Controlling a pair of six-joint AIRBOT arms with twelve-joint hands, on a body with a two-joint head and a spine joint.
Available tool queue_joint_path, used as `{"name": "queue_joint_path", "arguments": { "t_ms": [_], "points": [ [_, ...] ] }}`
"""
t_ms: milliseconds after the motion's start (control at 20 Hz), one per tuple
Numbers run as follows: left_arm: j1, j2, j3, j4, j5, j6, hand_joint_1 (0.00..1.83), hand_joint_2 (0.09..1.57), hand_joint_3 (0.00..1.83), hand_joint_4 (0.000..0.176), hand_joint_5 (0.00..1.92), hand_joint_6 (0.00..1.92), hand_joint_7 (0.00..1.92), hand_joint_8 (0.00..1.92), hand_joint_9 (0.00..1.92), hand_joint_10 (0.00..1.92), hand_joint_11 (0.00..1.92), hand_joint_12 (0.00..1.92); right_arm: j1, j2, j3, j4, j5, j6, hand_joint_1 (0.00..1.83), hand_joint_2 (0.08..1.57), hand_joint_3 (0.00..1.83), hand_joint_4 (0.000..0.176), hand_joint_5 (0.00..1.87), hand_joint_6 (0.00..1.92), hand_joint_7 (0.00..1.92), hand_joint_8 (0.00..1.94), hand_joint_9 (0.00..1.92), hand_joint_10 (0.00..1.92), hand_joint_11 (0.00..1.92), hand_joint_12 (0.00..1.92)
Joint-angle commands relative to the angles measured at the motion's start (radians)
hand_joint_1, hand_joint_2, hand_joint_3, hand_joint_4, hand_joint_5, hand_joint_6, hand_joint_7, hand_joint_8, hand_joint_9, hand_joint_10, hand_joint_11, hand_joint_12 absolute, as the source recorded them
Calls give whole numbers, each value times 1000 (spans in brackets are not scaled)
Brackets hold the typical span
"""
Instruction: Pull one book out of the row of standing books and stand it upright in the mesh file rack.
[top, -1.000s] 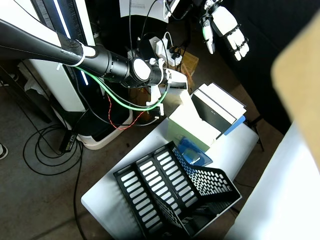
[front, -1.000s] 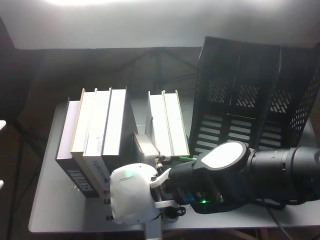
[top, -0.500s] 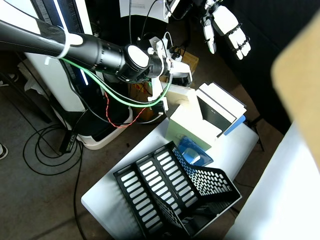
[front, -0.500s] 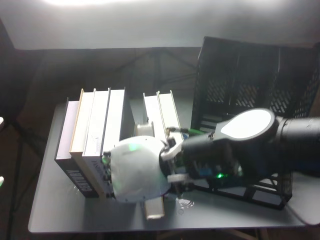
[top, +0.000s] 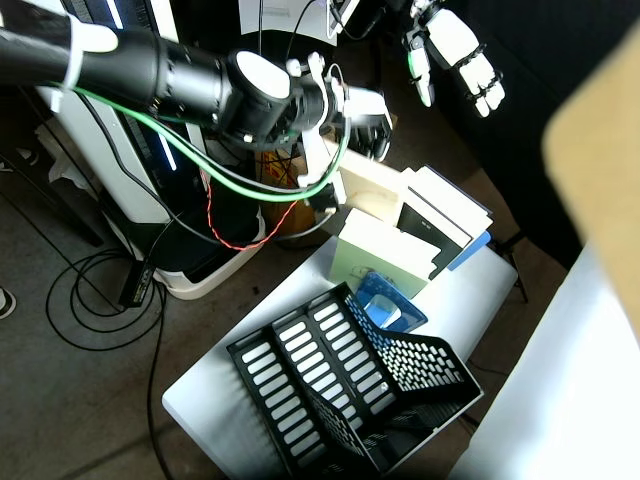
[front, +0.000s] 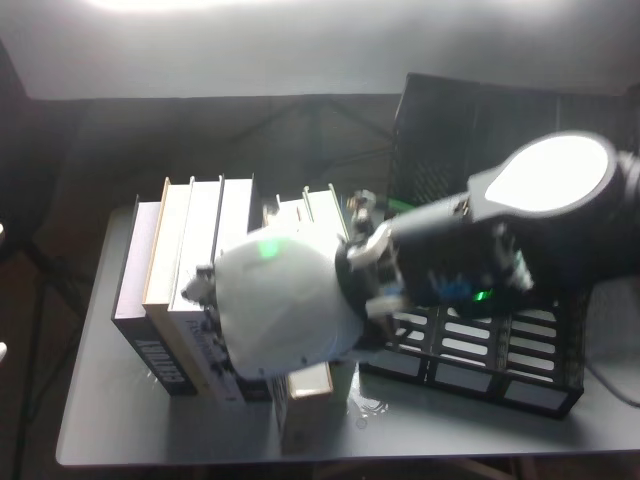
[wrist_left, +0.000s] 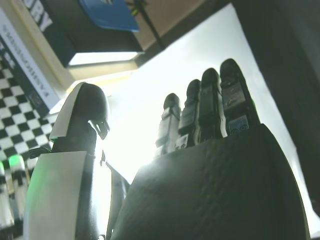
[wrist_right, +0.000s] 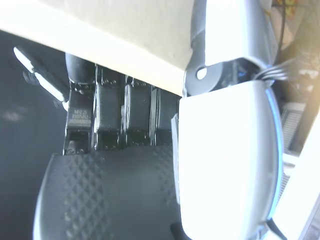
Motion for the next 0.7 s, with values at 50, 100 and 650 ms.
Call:
{"name": "queue_joint_path", "arguments": {
  "t_ms": [50,100,650],
  "points": [
    [2,8,5,-13,-124,-5,706,1329,0,107,0,0,0,0,0,0,0,0,32,31,-15,15,13,4,1245,1102,20,0,926,974,1070,1040,943,1229,547,1686],
    [2,8,5,-14,-126,-5,733,1320,0,109,0,0,0,0,0,0,0,0,44,44,-20,15,20,7,1255,1087,13,0,954,930,1113,976,967,1191,592,1623],
    [-3,2,17,-6,-132,-21,719,1297,0,97,0,0,0,0,0,0,0,0,188,174,-47,-138,61,197,1232,1192,0,0,919,840,804,1586,920,1919,761,1921]
  ]
}}
